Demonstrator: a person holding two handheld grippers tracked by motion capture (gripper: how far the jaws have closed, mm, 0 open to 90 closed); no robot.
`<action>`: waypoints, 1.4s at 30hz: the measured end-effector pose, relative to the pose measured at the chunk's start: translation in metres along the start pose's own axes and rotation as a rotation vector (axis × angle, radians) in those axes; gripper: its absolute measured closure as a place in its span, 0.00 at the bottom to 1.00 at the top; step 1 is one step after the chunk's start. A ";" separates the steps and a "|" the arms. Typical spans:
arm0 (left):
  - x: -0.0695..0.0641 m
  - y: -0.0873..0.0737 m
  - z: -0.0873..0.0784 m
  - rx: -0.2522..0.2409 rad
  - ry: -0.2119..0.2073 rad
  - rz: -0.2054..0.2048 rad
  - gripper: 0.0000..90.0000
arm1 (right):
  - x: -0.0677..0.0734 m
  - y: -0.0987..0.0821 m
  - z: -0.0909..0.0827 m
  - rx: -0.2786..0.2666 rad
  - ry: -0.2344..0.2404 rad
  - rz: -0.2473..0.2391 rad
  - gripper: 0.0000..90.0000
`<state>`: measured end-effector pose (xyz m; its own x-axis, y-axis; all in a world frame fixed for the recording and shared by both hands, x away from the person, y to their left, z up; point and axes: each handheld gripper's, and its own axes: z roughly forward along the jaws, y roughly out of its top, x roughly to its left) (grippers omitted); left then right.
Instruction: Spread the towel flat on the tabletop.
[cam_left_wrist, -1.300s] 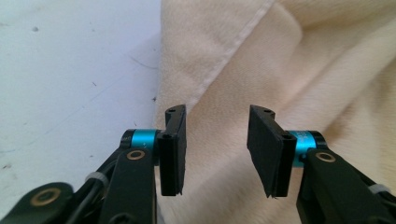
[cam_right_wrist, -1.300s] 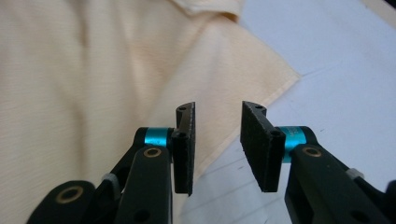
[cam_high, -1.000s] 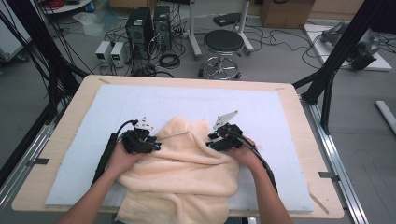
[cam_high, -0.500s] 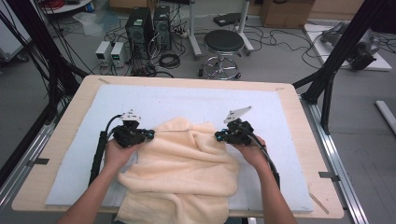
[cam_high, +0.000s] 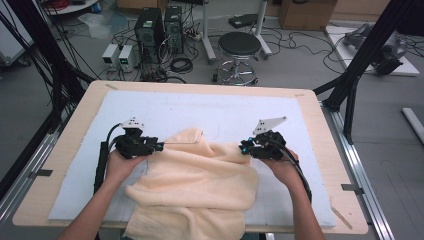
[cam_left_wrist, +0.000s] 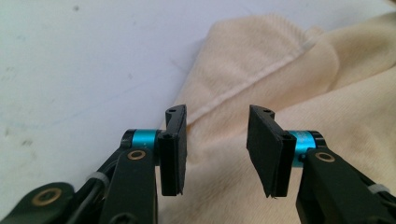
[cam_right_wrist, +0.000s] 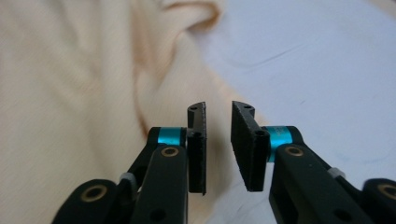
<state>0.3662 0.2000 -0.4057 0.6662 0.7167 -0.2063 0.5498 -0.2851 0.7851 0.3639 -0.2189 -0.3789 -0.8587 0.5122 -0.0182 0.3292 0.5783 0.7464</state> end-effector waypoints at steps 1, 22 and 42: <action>-0.003 0.003 0.004 -0.001 -0.001 0.020 0.64 | -0.005 0.004 0.006 -0.002 -0.001 0.009 0.80; 0.001 0.018 0.039 0.050 0.069 -0.007 0.94 | -0.013 0.004 0.061 0.153 0.021 0.007 0.97; -0.011 -0.030 -0.003 0.142 -0.069 0.121 0.60 | 0.029 -0.020 0.011 0.012 0.145 -0.017 0.61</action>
<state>0.3406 0.2024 -0.4248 0.7619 0.6280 -0.1585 0.5258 -0.4568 0.7176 0.3366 -0.2087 -0.4015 -0.9116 0.4057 0.0657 0.3177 0.5942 0.7389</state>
